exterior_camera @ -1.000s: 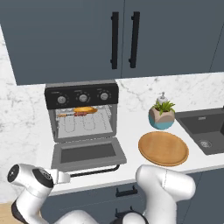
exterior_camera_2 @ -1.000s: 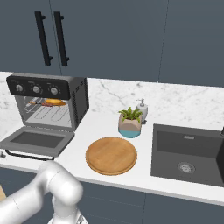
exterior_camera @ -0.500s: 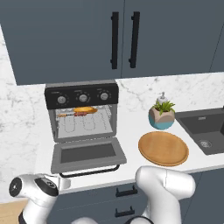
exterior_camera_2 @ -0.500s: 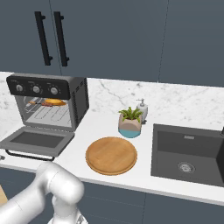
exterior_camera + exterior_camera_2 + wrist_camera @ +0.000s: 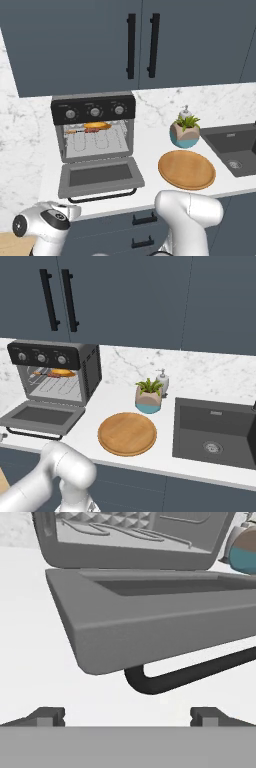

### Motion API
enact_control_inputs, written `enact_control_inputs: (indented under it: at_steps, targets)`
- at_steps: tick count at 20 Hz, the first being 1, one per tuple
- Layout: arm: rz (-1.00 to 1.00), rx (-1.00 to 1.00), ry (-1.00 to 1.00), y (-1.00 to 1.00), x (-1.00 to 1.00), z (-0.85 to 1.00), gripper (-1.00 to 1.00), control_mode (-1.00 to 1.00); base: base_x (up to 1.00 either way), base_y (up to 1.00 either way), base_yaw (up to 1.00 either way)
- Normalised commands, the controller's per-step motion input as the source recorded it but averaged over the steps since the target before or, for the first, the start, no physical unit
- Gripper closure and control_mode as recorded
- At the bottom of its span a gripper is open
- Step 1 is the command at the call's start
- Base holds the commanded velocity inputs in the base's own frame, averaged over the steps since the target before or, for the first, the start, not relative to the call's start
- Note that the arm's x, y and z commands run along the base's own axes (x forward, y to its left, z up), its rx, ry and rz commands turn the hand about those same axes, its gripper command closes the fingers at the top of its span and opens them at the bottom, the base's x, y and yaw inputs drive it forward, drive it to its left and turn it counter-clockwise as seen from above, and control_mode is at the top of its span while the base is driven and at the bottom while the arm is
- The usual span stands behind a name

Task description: Pick up the kebab skewer and baguette bread, and place them inside the toaster oven. Close the toaster oven door and start by setting the timer.

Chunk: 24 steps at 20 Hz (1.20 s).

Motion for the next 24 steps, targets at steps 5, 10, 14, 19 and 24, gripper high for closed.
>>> enact_control_inputs:
  at_steps: [5,10,14,19,24]
  targets:
    - [0.01,0.00,-0.07,0.00,0.04,0.00,-1.00,-1.00,0.00,0.00,0.00]
    - [0.00,0.02,-0.09,0.00,0.00,0.00,-1.00,-1.00,0.00,0.00,0.00]
    - [0.00,0.03,-0.10,0.09,0.00,0.00,-1.00,-1.00,0.00,0.00,0.00]
    - [0.03,0.02,-0.10,0.25,0.00,0.00,-1.00,-1.00,0.00,0.00,0.00]
    - [0.08,0.02,-0.09,0.26,0.00,0.00,-1.00,-1.00,0.00,0.00,0.00]
